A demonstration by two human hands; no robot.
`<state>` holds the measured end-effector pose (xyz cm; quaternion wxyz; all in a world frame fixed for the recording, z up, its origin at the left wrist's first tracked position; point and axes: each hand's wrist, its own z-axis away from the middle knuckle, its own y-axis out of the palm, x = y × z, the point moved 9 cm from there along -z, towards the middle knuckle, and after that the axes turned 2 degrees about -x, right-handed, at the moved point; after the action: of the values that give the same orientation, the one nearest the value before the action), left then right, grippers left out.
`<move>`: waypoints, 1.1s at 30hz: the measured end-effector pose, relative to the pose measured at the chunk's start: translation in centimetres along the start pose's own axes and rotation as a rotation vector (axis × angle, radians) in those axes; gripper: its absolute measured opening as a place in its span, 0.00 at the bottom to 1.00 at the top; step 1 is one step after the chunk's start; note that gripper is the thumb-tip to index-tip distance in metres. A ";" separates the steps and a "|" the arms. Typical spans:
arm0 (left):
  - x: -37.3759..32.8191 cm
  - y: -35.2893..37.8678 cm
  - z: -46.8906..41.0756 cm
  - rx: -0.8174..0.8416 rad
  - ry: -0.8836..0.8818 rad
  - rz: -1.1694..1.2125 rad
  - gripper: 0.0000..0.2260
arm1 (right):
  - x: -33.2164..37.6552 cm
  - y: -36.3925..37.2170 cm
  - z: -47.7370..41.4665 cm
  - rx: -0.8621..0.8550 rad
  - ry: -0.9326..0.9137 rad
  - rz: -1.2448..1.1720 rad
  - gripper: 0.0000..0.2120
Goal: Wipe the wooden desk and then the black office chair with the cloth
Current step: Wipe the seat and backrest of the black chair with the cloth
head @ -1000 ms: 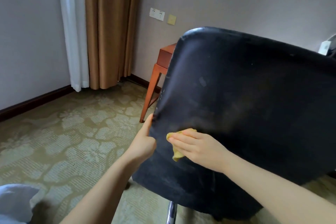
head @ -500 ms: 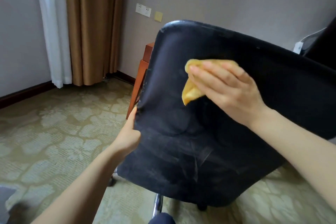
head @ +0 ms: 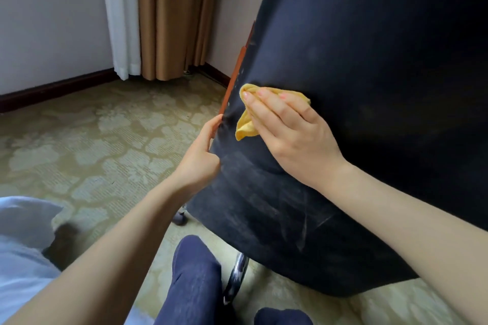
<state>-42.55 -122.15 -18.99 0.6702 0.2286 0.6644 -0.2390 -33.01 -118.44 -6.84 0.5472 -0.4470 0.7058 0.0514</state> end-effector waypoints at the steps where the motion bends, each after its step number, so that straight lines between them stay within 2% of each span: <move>1: 0.0 -0.3 -0.3 -0.017 -0.001 0.006 0.41 | 0.6 0.7 0.0 0.023 -0.023 -0.009 0.17; 7: 0.3 -1.4 -2.3 -0.014 -0.005 -0.021 0.42 | 7.3 5.1 3.0 0.218 -0.158 -0.168 0.14; 10: 0.2 -1.4 -2.6 -0.002 0.013 -0.062 0.43 | 10.2 5.6 7.8 0.340 -0.230 -0.285 0.19; 13: 0.6 -0.8 -2.1 0.003 0.017 -0.111 0.42 | 10.8 4.8 13.4 0.465 -0.334 -0.330 0.17; 16: 0.7 0.2 -1.1 -0.014 0.044 -0.098 0.42 | 8.5 2.5 16.3 0.472 -0.328 -0.363 0.20; 19: 0.0 0.8 -0.2 -0.057 0.078 -0.059 0.42 | 4.8 -0.4 16.6 0.419 -0.274 -0.369 0.20; 23: -0.9 1.3 0.7 -0.073 0.099 -0.017 0.39 | -0.3 -3.5 14.2 0.314 -0.224 -0.285 0.15; 27: -0.7 1.4 0.6 -0.003 0.051 -0.049 0.46 | -3.1 -5.1 8.6 0.106 -0.154 -0.224 0.11; 31: -0.3 0.8 0.5 0.011 -0.003 -0.056 0.46 | -3.7 -5.0 3.1 -0.142 -0.046 -0.196 0.08; 33: 0.4 0.6 0.2 0.011 -0.020 -0.051 0.46 | -2.7 -3.8 1.1 -0.197 -0.005 -0.201 0.07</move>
<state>-42.03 -121.82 -19.39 0.6693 0.2130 0.6617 -0.2622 -29.53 -118.51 -3.44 0.5049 -0.5666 0.6478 0.0665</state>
